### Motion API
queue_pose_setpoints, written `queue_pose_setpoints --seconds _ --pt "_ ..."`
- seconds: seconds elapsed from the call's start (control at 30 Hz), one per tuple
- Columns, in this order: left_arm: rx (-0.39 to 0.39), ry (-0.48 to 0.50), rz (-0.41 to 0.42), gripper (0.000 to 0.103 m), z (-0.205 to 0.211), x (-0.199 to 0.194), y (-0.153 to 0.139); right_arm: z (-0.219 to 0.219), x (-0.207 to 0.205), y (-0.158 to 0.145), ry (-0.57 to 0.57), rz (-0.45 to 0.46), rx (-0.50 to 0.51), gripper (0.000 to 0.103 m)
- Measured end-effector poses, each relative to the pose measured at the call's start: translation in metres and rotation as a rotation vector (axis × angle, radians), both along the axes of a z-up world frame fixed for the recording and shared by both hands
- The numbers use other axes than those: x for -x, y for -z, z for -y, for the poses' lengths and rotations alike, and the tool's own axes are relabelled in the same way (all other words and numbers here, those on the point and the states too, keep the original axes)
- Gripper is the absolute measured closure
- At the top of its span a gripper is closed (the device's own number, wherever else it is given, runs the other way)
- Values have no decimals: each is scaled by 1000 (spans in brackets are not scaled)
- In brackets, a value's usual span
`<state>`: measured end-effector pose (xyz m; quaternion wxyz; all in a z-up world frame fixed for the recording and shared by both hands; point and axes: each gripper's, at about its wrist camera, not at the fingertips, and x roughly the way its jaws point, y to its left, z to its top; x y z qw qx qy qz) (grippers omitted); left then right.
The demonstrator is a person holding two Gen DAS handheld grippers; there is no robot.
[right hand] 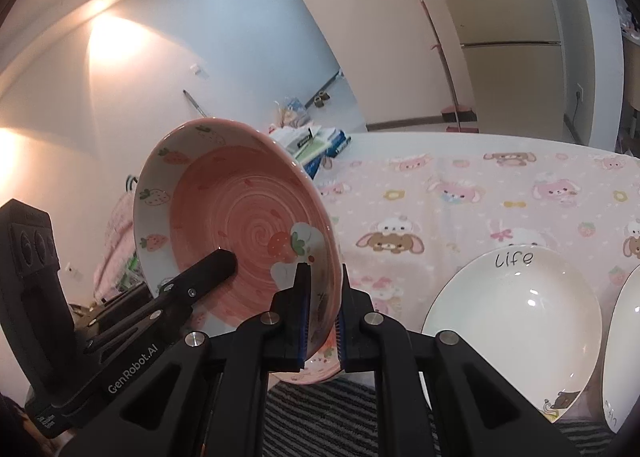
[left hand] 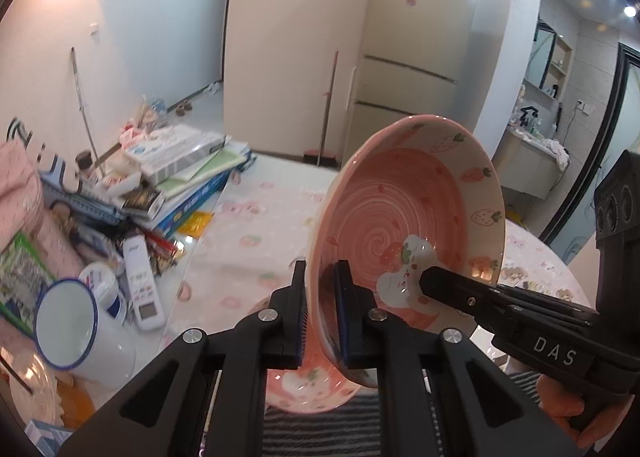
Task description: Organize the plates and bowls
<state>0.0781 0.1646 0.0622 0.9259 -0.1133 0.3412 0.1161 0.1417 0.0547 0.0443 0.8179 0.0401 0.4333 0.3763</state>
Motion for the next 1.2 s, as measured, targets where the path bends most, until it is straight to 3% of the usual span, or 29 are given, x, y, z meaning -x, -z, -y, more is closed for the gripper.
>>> queue_pose_setpoints --seconds 0.27,0.6,0.73,0.93,1.2 --pt "-6 -39 -76 91 -15 9 39 -31 16 31 -30 37 143 91" --pt "-15 -64 -170 90 -24 14 79 -54 23 65 -71 43 249 90" --pt "-64 -81 -185 89 -22 15 83 -58 28 69 -90 46 276 88" --pt "-97 -83 -194 89 -20 12 84 -64 35 68 -101 127 346 86" --pt "-127 -91 -198 88 -16 10 86 -61 26 66 -119 84 341 85"
